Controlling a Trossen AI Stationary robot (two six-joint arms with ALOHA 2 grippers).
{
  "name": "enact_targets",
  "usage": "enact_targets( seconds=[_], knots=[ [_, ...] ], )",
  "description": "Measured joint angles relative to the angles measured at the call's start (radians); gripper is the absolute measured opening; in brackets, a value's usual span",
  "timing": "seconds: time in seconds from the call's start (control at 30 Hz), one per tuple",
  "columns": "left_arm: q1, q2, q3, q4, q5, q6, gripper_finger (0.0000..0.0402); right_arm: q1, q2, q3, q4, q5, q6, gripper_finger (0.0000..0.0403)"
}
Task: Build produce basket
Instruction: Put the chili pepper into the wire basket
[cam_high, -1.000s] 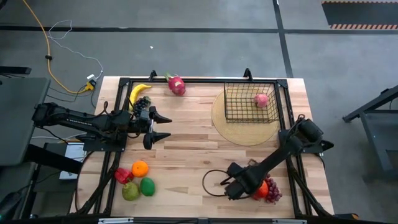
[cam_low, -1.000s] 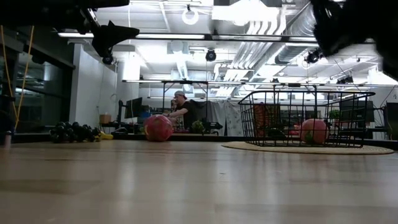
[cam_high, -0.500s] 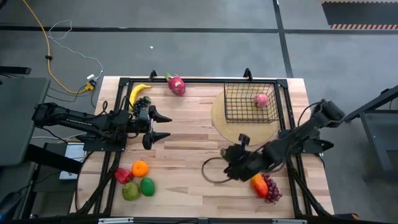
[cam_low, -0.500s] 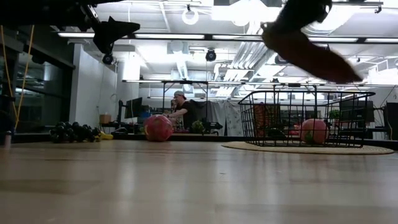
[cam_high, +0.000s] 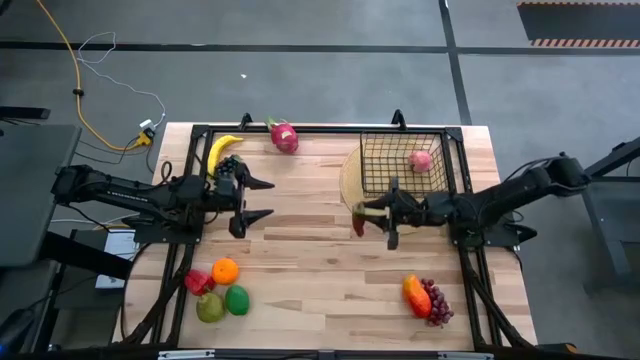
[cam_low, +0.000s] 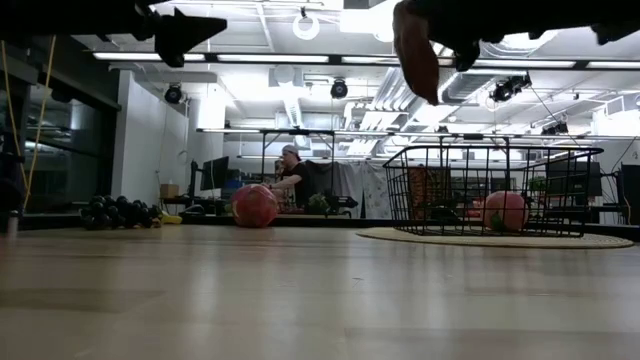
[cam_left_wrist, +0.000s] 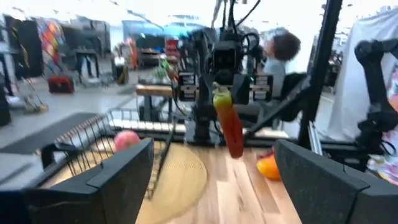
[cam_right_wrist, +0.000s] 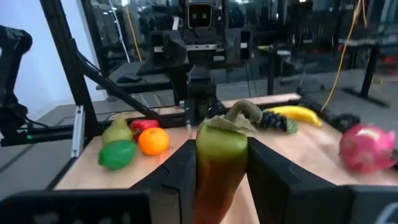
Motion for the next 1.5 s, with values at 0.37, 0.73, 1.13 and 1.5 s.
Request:
enact_targets(
  seconds=[0.37,0.73,1.13,1.5],
  knots=[
    [0.0,0.0,0.0,0.014,-0.037,-0.014,0.0319,-0.068,0.0,0.0,-0.008,-0.086,-0.05,0.0105],
    [0.0,0.0,0.0,0.007,-0.051,0.001,0.0319,-0.243,0.021,0.326,-0.571,0.219,-0.141,0.0105],
    [0.0,0.0,0.0,0.001,-0.084,0.001,0.0319,-0.756,0.23,0.537,-1.072,-0.072,0.363,0.0105],
    [0.0,0.0,0.0,-0.021,-0.084,-0.002,0.0319,-0.794,0.437,0.494,-1.066,-0.23,0.446,0.0109]
  ],
)
